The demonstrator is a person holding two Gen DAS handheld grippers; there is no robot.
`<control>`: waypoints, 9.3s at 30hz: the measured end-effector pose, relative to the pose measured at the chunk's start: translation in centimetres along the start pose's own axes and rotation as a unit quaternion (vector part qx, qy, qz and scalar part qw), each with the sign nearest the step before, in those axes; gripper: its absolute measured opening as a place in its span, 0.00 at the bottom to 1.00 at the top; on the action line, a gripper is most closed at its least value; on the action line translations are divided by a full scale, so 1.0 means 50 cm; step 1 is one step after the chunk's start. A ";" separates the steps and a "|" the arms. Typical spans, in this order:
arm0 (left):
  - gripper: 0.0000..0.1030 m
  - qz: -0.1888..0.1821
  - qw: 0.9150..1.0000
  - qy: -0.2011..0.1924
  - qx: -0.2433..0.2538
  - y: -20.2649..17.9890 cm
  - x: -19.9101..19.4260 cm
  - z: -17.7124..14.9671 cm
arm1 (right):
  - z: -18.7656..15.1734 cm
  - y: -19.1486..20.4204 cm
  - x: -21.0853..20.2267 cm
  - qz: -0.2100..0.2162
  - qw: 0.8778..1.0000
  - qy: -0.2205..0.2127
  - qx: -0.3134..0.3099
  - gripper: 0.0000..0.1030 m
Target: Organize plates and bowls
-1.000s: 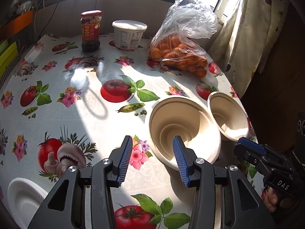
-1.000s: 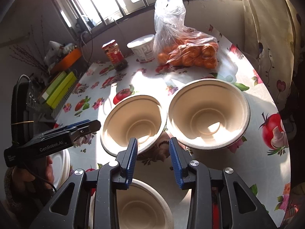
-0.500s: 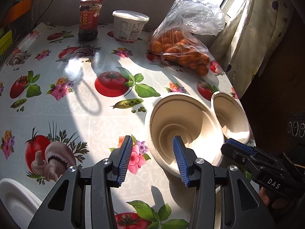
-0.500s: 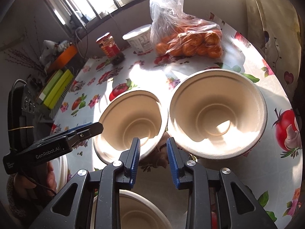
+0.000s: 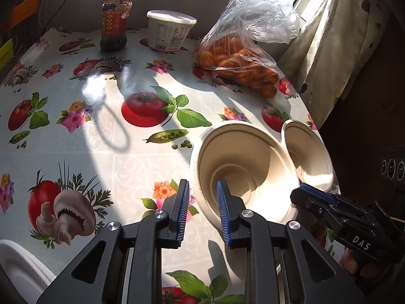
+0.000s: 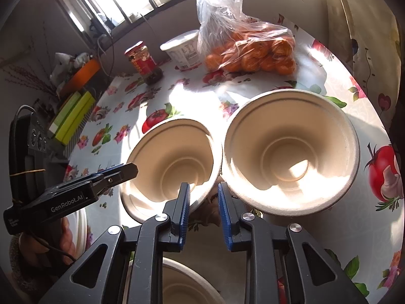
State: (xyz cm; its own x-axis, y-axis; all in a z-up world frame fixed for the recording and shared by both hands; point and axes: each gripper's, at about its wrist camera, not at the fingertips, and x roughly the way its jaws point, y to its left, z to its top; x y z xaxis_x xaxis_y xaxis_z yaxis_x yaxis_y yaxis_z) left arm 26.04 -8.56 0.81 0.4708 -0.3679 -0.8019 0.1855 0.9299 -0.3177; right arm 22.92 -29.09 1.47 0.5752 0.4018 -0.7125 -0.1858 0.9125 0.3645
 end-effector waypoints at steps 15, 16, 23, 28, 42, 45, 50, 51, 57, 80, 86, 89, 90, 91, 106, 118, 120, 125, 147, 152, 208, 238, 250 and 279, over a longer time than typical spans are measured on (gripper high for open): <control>0.22 0.002 1.000 0.003 0.002 -0.001 0.004 -0.001 | -0.002 0.001 0.008 0.003 1.000 0.003 0.004 0.19; 0.22 0.001 1.000 0.002 0.003 -0.001 0.004 -0.001 | -0.003 0.001 0.008 0.003 1.000 0.003 0.004 0.18; 0.22 0.006 1.000 0.000 0.010 -0.007 0.002 -0.003 | -0.002 0.000 0.008 0.004 1.000 0.003 0.004 0.18; 0.22 0.008 1.000 -0.002 0.012 -0.010 -0.001 -0.003 | -0.003 0.000 0.009 0.004 1.000 0.003 0.004 0.18; 0.22 0.007 1.000 -0.015 0.018 -0.013 -0.025 -0.009 | -0.006 0.012 -0.009 0.004 1.000 -0.009 -0.003 0.18; 0.22 0.006 1.000 -0.018 0.020 -0.016 -0.033 -0.011 | -0.008 0.014 -0.016 0.004 1.000 -0.012 -0.003 0.18; 0.22 0.003 0.999 -0.026 0.024 -0.024 -0.049 -0.016 | -0.015 0.020 -0.033 0.003 1.000 -0.018 -0.004 0.18; 0.22 0.002 0.999 -0.027 0.024 -0.025 -0.053 -0.016 | -0.016 0.022 -0.036 0.003 1.000 -0.019 -0.005 0.18; 0.22 -0.002 0.999 -0.035 0.031 -0.036 -0.075 -0.026 | -0.026 0.028 -0.062 0.003 1.000 -0.028 -0.003 0.18; 0.22 -0.026 0.998 -0.043 0.050 -0.076 -0.135 -0.088 | -0.092 0.047 -0.151 -0.008 0.998 -0.056 0.002 0.18; 0.22 -0.033 0.997 -0.037 0.060 -0.089 -0.142 -0.112 | -0.123 0.044 -0.177 -0.013 0.998 -0.063 0.011 0.18; 0.22 -0.037 0.997 -0.036 0.064 -0.095 -0.145 -0.123 | -0.135 0.044 -0.187 -0.017 0.998 -0.066 0.013 0.18; 0.22 -0.038 0.996 -0.036 0.065 -0.097 -0.146 -0.126 | -0.139 0.043 -0.190 -0.019 0.998 -0.067 0.014 0.18; 0.22 -0.039 0.996 -0.035 0.066 -0.098 -0.147 -0.129 | -0.143 0.043 -0.193 -0.019 0.997 -0.067 0.015 0.18; 0.22 -0.045 0.996 -0.026 0.078 -0.110 -0.157 -0.177 | -0.202 0.045 -0.221 -0.027 0.997 -0.072 0.023 0.19; 0.22 -0.044 0.995 -0.014 0.084 -0.114 -0.146 -0.204 | -0.233 0.039 -0.224 -0.033 0.997 -0.067 0.031 0.19; 0.22 -0.042 0.995 -0.012 0.086 -0.115 -0.145 -0.207 | -0.237 0.036 -0.221 -0.035 0.997 -0.065 0.032 0.19; 0.22 -0.037 0.995 -0.009 0.092 -0.120 -0.141 -0.217 | -0.245 0.034 -0.219 -0.037 0.997 -0.063 0.034 0.19; 0.22 -0.017 0.995 -0.002 0.102 -0.130 -0.127 -0.234 | -0.263 0.030 -0.207 -0.049 0.997 -0.056 0.028 0.20; 0.22 -0.016 0.995 -0.003 0.102 -0.131 -0.126 -0.234 | -0.264 0.030 -0.206 -0.049 0.997 -0.056 0.028 0.20; 0.30 -0.051 0.990 -0.008 0.129 -0.130 -0.149 -0.141 | -0.260 0.025 -0.259 -0.125 0.984 -0.097 0.083 0.45; 0.31 -0.034 0.988 -0.017 0.151 -0.155 -0.020 0.074 | -0.064 -0.084 -0.216 -0.174 0.976 -0.106 0.074 0.33; 0.31 -0.055 0.985 0.024 0.162 -0.188 0.063 0.085 | -0.037 -0.117 -0.144 -0.156 0.981 -0.077 0.089 0.28; 0.16 -0.072 0.982 0.052 0.164 -0.208 0.122 0.085 | -0.021 -0.157 -0.097 -0.111 0.984 -0.071 0.122 0.20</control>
State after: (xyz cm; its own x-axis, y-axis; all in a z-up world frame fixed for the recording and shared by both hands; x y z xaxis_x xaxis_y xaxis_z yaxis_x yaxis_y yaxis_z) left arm 30.63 -20.45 1.35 0.3318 -0.4780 -0.8133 0.5195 0.8122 -0.2655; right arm 20.72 -38.13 1.43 0.6892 0.1637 -0.7058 0.1444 0.9235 0.3552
